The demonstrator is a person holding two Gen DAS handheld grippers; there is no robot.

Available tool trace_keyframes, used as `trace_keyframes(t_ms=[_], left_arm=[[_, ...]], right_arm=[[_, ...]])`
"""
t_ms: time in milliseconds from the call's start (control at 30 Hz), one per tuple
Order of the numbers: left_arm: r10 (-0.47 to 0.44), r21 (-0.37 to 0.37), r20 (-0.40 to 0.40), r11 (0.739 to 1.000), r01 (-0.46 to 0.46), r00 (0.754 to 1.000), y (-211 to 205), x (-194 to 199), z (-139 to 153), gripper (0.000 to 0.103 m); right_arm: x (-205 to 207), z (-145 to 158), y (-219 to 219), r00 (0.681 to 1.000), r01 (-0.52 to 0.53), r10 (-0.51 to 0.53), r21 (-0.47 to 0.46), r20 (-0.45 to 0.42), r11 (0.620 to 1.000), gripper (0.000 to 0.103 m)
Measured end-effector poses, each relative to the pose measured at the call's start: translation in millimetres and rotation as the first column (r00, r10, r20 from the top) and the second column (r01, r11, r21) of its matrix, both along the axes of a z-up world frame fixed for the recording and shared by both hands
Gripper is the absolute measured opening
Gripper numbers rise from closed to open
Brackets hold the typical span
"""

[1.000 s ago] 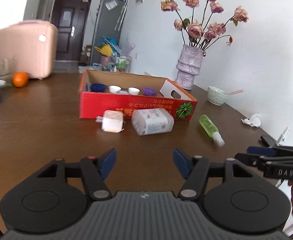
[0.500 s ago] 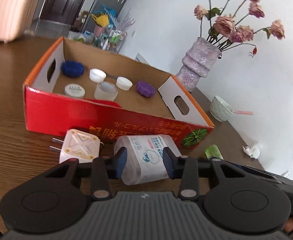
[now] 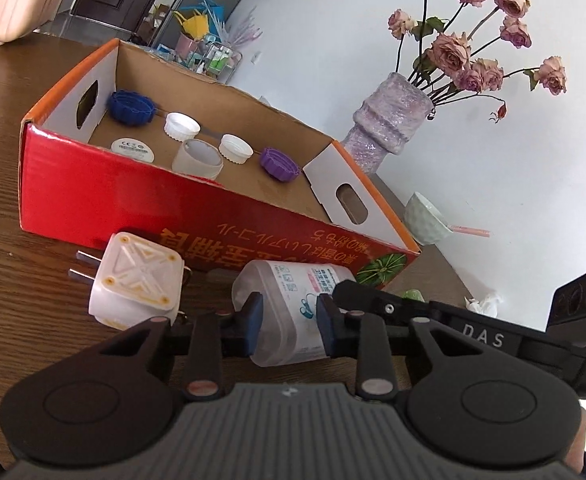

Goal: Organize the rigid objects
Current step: 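Lift the white bottle with both tools and carry it over the box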

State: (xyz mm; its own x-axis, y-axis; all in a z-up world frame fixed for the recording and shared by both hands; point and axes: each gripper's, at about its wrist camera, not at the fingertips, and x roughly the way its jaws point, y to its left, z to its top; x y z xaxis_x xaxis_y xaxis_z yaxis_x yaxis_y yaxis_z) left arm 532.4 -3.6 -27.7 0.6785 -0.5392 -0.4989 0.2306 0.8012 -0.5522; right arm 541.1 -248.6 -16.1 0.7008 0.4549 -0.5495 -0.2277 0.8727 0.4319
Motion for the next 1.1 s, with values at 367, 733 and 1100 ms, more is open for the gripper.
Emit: trace_keyframes(t_ms=[367,733,1100], left_arm=[[-0.06,0.014,0.052,0.998,0.06,0.997,-21,-98,18,0.027],[-0.072,0.014,0.118,0.997,0.071,0.99,-32,-184,56,0.027],[-0.062,0.02,0.203,0.998,0.059,0.977,-37,-217,81,0.027]], right_arm=[[-91,16,-25,0.999,0.041,-0.041,0.022,-0.012,0.999,0.026],[-199,53,-41,0.995,0.048,-0.053,0.056,0.08,0.997,0.026],[-238,80,-46,0.985,0.046,-0.054,0.051,0.164,0.998,0.026]])
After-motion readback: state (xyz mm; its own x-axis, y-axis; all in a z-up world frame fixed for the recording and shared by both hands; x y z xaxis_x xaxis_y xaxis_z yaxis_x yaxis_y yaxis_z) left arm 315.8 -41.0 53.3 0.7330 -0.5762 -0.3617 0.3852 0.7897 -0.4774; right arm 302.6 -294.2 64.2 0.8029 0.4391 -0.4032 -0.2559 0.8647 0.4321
